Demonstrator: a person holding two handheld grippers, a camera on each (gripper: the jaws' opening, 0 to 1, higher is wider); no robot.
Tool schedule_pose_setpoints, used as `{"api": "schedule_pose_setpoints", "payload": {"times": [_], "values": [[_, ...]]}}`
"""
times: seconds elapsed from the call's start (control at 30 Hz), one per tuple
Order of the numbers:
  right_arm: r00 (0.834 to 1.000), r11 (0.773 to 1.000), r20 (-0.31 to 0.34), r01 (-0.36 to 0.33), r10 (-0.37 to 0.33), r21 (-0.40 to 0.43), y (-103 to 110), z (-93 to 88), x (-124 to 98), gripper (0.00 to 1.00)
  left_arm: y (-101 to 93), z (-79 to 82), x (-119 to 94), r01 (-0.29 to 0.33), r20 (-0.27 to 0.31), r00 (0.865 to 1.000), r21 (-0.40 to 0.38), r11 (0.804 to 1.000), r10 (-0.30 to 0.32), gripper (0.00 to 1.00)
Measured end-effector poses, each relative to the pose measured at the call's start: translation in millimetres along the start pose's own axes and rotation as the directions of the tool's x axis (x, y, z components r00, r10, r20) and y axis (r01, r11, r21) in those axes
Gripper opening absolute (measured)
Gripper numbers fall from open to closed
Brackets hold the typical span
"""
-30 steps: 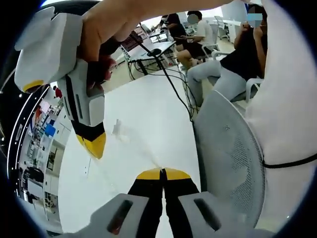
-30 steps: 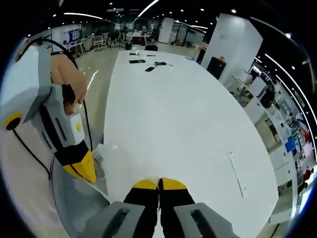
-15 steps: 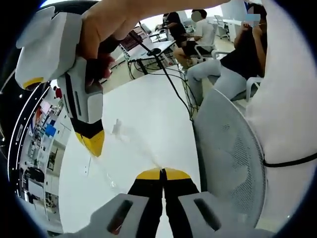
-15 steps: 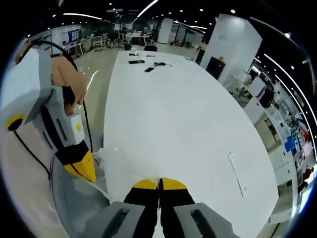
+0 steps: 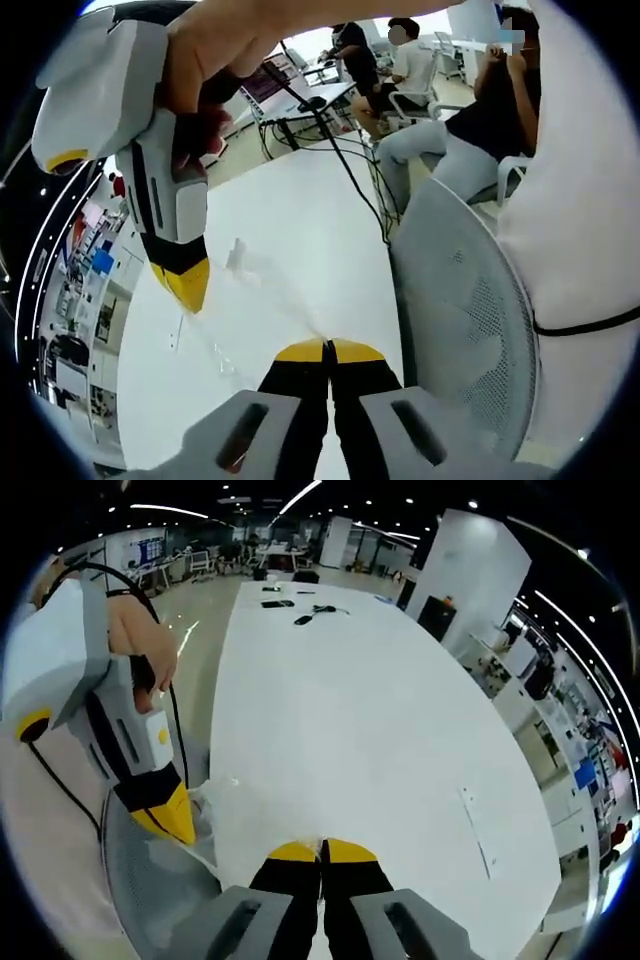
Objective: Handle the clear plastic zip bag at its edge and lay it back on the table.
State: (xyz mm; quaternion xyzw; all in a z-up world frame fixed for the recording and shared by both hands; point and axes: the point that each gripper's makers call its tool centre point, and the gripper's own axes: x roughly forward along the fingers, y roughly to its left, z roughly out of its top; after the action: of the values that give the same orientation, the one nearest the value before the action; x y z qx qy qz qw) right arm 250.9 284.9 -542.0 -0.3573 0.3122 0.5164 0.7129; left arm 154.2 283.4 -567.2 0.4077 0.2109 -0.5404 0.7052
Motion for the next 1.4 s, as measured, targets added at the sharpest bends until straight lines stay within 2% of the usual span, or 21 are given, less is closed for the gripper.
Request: {"api": "schedule_pose_setpoints", "payload": {"times": [0.63,1.03,1.4], "values": [[0.999,0.997,-0.016,0.038,-0.040,-0.065,0,5.0,0,0.00,10.1,-3.1,-2,-0.049,0.005,0.999,-0.032,0.998,0.050,0.00],[1.000,0.998,-0.008,0.027,-0.028,-0.057,6,5.8,4,0.00,17.1,-2.2,-4,-0.060,0.007,0.998,-0.051,0.997,0.061,0.00],[0.999,0.999,-0.006,0.040,-0.040,-0.026,-7,-3.6,5,0.00,10.0,-0.2,-1,-0.030,0.016,0.999,-0.064,0.997,0.031,0.00]]}}
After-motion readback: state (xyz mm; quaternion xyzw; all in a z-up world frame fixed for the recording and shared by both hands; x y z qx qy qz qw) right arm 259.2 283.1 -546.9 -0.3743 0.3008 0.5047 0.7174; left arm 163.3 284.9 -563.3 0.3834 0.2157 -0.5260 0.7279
